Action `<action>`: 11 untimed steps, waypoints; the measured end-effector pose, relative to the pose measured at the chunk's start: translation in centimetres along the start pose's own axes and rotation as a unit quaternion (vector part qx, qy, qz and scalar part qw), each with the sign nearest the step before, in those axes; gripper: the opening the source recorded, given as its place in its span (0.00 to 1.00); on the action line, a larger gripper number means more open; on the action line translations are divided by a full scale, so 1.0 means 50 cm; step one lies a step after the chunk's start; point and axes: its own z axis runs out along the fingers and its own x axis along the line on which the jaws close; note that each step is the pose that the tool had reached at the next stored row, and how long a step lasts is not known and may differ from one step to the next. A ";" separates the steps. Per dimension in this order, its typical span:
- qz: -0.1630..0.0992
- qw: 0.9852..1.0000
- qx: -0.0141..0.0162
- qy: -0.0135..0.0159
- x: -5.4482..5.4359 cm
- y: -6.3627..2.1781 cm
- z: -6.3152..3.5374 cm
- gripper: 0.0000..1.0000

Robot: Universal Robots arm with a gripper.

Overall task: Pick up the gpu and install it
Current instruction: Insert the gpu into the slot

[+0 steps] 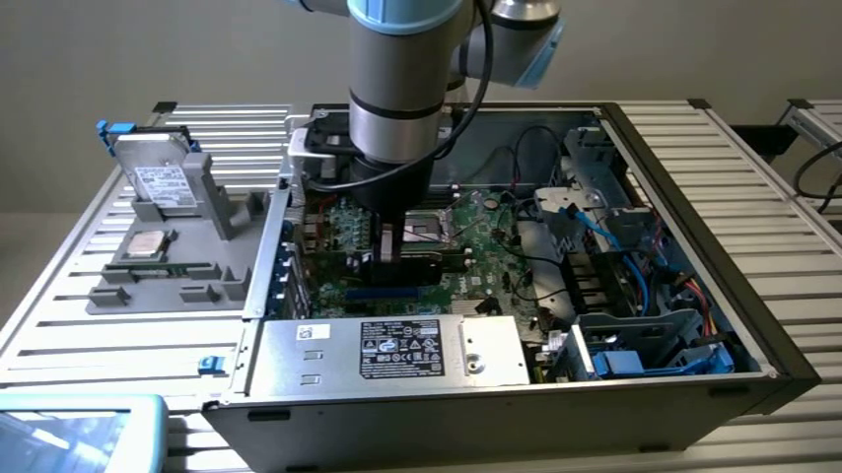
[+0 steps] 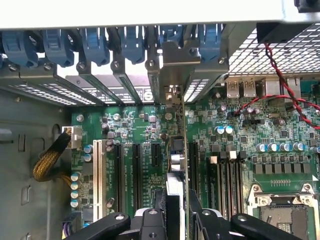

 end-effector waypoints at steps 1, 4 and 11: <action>0.000 1.000 0.000 0.000 0.000 0.000 0.001 0.28; 0.000 1.000 0.000 0.001 0.000 0.000 0.002 0.28; 0.000 1.000 0.000 0.001 0.000 0.001 0.003 0.28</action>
